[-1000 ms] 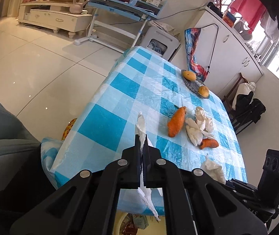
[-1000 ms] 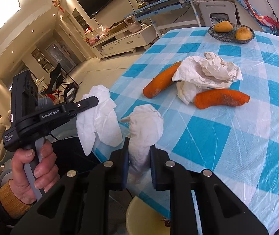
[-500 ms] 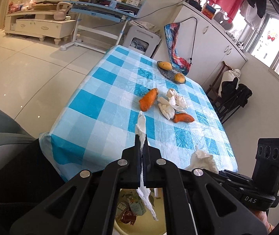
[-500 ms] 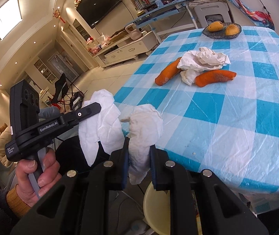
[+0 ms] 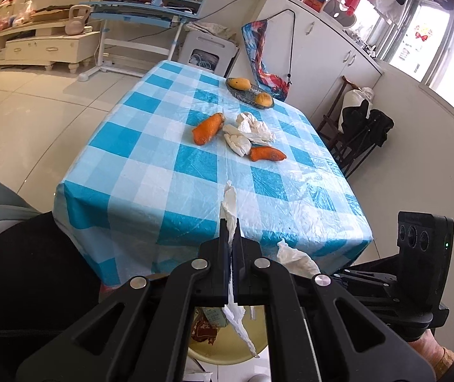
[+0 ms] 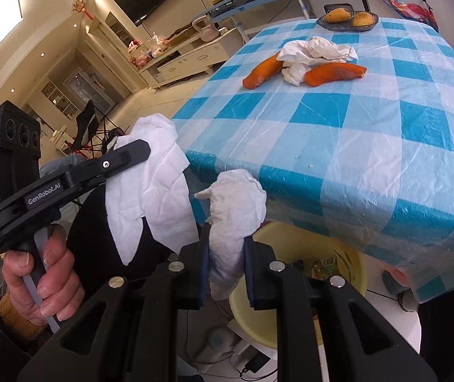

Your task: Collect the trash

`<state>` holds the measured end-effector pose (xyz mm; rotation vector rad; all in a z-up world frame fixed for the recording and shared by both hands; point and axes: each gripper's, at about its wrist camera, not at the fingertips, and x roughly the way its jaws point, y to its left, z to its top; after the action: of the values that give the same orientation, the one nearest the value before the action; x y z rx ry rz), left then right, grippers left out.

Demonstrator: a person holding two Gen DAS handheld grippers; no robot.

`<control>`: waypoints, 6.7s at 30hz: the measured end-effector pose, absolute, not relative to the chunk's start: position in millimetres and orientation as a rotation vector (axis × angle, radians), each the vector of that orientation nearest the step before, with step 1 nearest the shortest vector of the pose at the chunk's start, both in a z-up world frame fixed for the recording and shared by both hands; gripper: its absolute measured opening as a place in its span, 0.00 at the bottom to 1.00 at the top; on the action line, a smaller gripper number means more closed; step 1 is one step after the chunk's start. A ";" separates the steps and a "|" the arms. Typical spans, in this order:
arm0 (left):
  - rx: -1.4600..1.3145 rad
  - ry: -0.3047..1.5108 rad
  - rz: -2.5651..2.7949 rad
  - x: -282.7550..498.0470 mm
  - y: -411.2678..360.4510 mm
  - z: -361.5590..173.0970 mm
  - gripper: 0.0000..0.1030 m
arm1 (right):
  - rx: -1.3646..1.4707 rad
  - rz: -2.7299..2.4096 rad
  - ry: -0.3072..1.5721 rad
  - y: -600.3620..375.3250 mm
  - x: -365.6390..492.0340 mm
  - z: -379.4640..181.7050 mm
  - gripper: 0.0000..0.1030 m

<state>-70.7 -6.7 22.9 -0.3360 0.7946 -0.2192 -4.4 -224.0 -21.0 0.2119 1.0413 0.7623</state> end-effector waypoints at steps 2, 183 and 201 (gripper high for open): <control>-0.325 0.806 -0.228 -74.8 -11.6 20.0 0.02 | 0.201 0.750 1.055 -223.7 -7.2 -23.7 0.19; -0.137 0.736 0.120 -55.4 10.4 -10.3 0.93 | 0.020 0.393 0.965 -213.5 -2.9 -41.6 0.85; -0.139 0.738 0.120 -54.6 11.4 -11.3 0.93 | 0.019 0.393 0.965 -213.3 -3.8 -41.4 0.85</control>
<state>-54.6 11.4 -11.3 -0.1391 0.7380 0.1204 -3.8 -213.3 -41.4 0.0185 0.9645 0.3929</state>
